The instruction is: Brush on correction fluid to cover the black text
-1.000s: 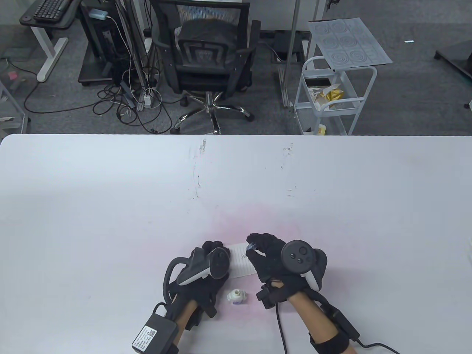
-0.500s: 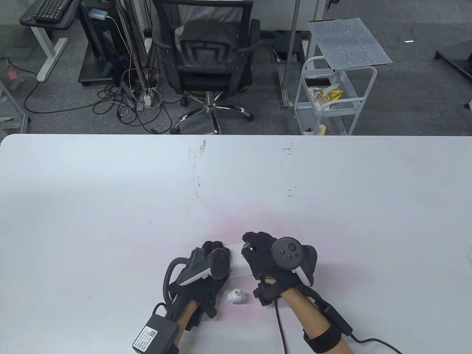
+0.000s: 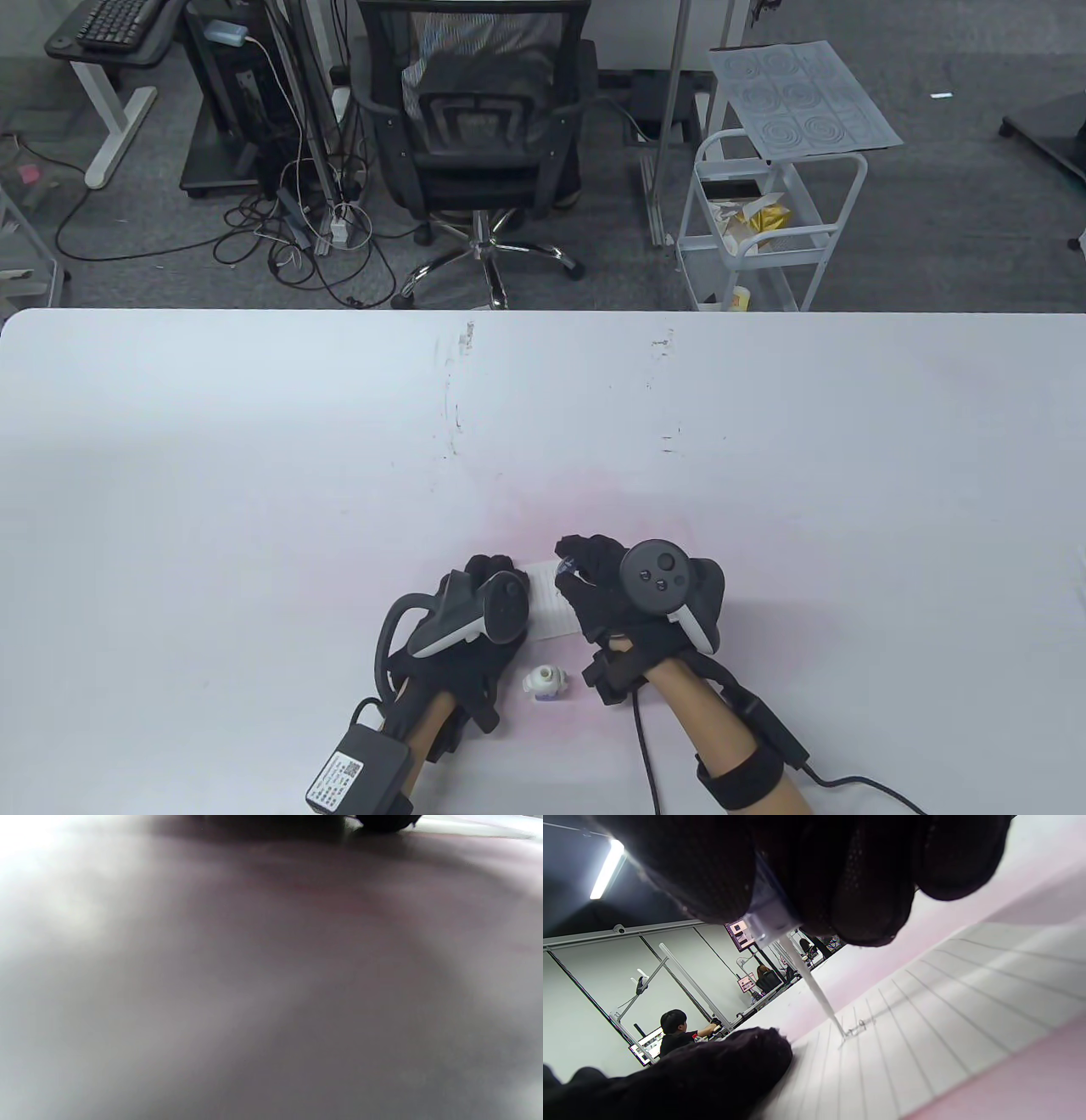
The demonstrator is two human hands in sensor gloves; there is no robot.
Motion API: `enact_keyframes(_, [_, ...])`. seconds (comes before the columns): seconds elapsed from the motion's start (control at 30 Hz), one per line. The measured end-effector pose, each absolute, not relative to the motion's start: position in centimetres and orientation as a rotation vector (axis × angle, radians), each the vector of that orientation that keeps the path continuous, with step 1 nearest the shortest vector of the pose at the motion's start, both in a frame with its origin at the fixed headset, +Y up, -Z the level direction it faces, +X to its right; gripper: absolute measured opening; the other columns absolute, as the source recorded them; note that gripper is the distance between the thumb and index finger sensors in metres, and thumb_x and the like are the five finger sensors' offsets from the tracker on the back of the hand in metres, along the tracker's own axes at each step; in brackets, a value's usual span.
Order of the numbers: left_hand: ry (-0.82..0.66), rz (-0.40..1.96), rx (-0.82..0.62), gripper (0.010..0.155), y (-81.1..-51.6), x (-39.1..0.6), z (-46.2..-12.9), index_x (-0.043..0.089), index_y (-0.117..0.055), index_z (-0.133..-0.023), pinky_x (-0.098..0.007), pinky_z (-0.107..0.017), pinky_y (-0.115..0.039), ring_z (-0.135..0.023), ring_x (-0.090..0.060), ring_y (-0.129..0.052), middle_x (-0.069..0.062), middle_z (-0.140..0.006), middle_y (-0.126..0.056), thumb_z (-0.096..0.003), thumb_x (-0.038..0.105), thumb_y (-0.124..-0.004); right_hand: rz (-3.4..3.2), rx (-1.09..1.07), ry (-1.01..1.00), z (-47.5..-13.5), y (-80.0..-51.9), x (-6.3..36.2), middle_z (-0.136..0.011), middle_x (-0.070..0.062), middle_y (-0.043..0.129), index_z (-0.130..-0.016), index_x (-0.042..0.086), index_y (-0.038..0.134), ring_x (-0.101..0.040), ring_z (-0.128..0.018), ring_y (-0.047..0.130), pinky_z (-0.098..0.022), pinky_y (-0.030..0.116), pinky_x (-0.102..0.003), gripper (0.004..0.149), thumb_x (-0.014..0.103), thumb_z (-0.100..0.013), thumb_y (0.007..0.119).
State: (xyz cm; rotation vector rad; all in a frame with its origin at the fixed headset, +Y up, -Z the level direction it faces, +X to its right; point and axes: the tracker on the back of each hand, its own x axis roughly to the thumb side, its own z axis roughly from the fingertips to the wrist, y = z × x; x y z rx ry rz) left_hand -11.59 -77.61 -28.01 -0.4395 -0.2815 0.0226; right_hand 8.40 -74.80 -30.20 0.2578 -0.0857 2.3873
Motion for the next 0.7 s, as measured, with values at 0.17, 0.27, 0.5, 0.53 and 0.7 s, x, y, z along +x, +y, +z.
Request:
enact_keyframes(0.17, [-0.281,0.021,-0.442,0.064,-77.58,-11.59,-27.99,0.037,-0.028,-0.106,-0.044,-0.086,-0.032,-0.115,-0.021,-0.026,0.007,-0.118,-0.019,-0.0515,0.051,-0.057,2.418,0.229,-0.091,-30.16,-74.78,8.56,-0.080,-0.006,0.084,-0.083,0.021,0.081,-0.033,-0.059,0.097,-0.048,0.077,-0.052,0.050,0.038,-0.037,0.086])
enact_keyframes(0.27, [-0.281,0.021,-0.442,0.063,-77.58,-11.59,-27.99,0.037,-0.028,-0.106,-0.044,-0.086,-0.032,-0.115,-0.021,-0.026,0.007,-0.118,-0.019,-0.0515,0.051,-0.057,2.417,0.214,-0.098,-30.12,-74.73,8.64,-0.080,-0.007,0.084,-0.083,0.021,0.081,-0.033,-0.059,0.097,-0.048,0.077,-0.052,0.049,0.038,-0.037,0.087])
enact_keyframes(0.5, [-0.283,0.030,-0.444,0.064,-77.65,-11.64,-27.99,0.037,-0.028,-0.106,-0.044,-0.086,-0.031,-0.115,-0.021,-0.025,0.007,-0.118,-0.019,-0.0514,0.051,-0.057,2.461,0.205,-0.131,-30.04,-74.63,8.78,-0.079,-0.006,0.085,-0.083,0.021,0.081,-0.033,-0.058,0.098,-0.047,0.077,-0.052,0.049,0.038,-0.037,0.086])
enact_keyframes(0.53, [-0.283,0.030,-0.444,0.064,-77.65,-11.66,-27.99,0.037,-0.028,-0.106,-0.044,-0.086,-0.031,-0.115,-0.021,-0.026,0.007,-0.118,-0.019,-0.0514,0.051,-0.057,2.465,0.209,-0.135,-30.01,-74.62,8.78,-0.079,-0.006,0.085,-0.082,0.021,0.082,-0.032,-0.057,0.098,-0.047,0.077,-0.052,0.049,0.039,-0.037,0.086])
enact_keyframes(0.7, [-0.283,0.030,-0.444,0.064,-77.65,-11.66,-27.99,0.037,-0.028,-0.106,-0.044,-0.086,-0.031,-0.115,-0.021,-0.025,0.007,-0.118,-0.019,-0.0514,0.051,-0.057,2.483,0.242,-0.122,-29.91,-74.65,8.62,-0.077,-0.006,0.087,-0.081,0.020,0.083,-0.032,-0.055,0.099,-0.046,0.079,-0.051,0.049,0.040,-0.036,0.087])
